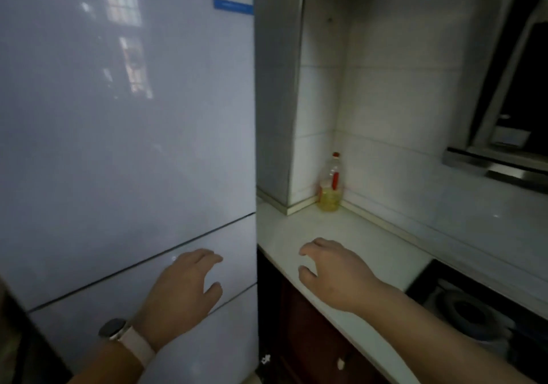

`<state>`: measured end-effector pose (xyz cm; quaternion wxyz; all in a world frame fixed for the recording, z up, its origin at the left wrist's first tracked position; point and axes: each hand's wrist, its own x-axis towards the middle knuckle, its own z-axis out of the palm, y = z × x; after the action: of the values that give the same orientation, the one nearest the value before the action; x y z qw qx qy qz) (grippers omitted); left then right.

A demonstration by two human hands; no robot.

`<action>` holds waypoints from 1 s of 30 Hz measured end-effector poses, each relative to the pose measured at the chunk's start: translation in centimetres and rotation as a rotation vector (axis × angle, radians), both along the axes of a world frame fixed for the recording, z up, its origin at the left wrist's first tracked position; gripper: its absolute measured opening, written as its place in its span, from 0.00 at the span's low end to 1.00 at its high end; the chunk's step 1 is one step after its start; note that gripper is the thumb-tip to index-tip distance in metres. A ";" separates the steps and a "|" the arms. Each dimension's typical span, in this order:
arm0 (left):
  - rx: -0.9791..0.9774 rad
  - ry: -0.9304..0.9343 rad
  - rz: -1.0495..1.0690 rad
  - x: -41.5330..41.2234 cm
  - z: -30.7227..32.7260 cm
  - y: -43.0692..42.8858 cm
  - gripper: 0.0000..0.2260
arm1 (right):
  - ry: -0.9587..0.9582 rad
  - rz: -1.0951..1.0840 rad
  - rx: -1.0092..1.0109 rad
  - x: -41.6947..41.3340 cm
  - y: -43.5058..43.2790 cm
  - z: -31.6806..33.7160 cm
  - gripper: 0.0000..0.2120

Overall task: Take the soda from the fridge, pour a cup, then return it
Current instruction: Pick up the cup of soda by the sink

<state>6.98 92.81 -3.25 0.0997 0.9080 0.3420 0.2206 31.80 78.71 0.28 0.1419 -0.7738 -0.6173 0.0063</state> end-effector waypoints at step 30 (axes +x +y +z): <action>0.042 0.127 -1.005 32.9 2.6 -56.1 0.19 | 0.050 -1.102 0.009 8.1 -69.2 1.0 0.18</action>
<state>39.92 36.74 -0.68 0.1542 0.9738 -0.1364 0.0964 39.86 9.46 1.28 0.1419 -0.9815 -0.1173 -0.0531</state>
